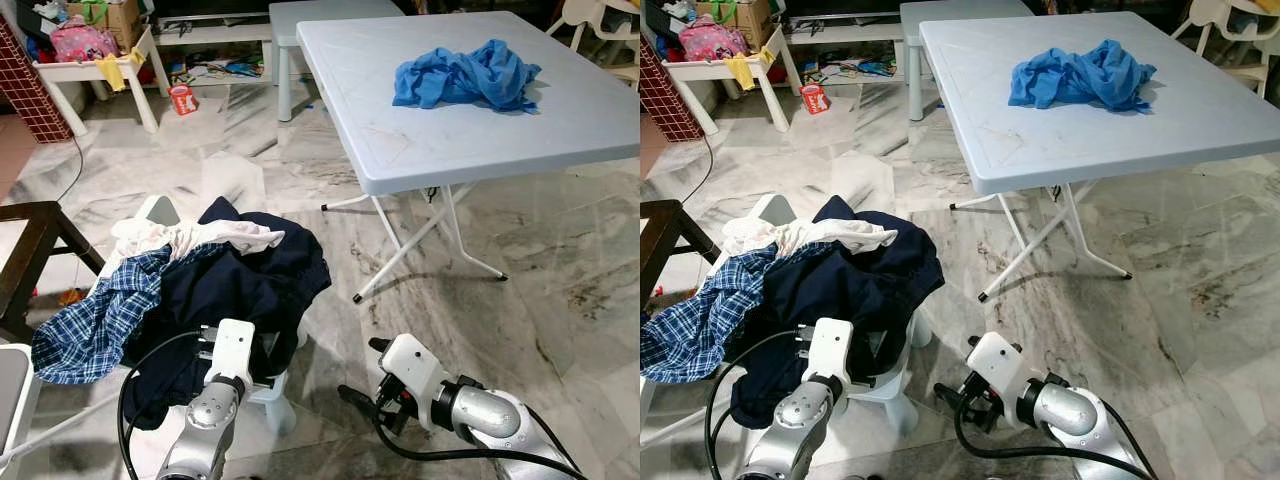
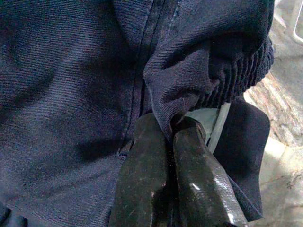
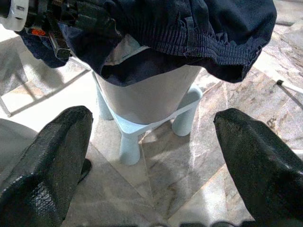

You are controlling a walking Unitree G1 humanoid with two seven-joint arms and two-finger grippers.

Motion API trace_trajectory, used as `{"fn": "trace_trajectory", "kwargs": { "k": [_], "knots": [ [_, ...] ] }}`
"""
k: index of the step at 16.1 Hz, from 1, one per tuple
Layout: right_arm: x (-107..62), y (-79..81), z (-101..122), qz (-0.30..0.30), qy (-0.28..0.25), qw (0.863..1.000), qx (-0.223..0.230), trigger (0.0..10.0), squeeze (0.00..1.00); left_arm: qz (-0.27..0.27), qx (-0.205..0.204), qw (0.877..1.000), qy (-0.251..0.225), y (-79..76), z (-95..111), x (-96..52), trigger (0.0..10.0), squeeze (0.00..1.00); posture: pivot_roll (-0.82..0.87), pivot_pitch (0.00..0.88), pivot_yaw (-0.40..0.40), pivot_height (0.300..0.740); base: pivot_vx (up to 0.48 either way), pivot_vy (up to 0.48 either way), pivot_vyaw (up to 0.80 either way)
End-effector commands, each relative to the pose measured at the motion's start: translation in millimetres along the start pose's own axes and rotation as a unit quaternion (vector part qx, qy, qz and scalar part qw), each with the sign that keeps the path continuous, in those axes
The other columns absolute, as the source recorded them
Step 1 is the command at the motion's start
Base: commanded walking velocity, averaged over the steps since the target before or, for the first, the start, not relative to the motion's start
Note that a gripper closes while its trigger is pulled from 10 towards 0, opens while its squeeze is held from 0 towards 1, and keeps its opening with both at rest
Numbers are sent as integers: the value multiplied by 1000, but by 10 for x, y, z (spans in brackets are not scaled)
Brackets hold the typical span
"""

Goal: Hang hanger

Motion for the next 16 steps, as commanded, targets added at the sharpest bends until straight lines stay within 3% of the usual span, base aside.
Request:
{"fn": "trace_trajectory", "kwargs": {
  "k": [1,3,5,8,9,10,12,13,14,16],
  "knots": [
    [10,-2,-1,-2,1,1000,-5,10000,0,8,21,998,-58,38,202,5,0,0,-166,83,29,740,0,0,0],
    [20,-16,-5,-9,0,1000,-4,10000,0,15,42,984,-172,59,672,-14,0,0,-160,77,35,740,0,0,0],
    [47,-20,-9,-12,-1,1000,-4,10000,0,16,38,972,-230,111,980,-13,0,0,-153,71,40,740,0,0,0],
    [95,-10,-6,-15,-6,1000,-1,10000,0,6,-7,949,-314,239,1480,-53,0,0,-144,62,48,740,0,0,0],
    [104,-16,-7,-19,-7,1000,-1,10000,0,-12,-56,941,-335,271,1645,-96,0,0,-142,61,48,740,0,0,0],
    [110,-20,-10,-20,-8,1000,-1,10000,0,-39,-108,934,-339,281,1727,-118,0,0,-139,61,50,740,0,0,0],
    [126,-19,-19,-22,-9,1000,-1,10000,0,-109,-152,921,-342,234,1818,-180,0,0,-133,62,53,740,0,0,0],
    [144,-8,-24,-24,-9,1000,-1,10000,0,-169,-189,906,-340,174,1878,-269,0,0,-121,69,55,740,0,0,0],
    [148,-4,-25,-24,-9,1000,0,10000,0,-183,-203,900,-340,162,1900,-297,0,0,-120,70,56,740,0,0,0],
    [166,11,-31,-24,-10,1000,1,10000,0,-222,-255,875,-346,148,2016,-405,0,0,-109,74,59,740,0,0,0]
  ]
}}
Point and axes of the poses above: a point about 5 cm out from each wrist's last joint towards the gripper, its own x axis pointing out of the wrist towards the gripper, its own z axis along the axis of the wrist's last joint, y = z × x, the point moved 1 cm from there along x, pointing out of the wrist towards the gripper, and after that the axes turned 2 degrees about x, right-handed, at the moved point
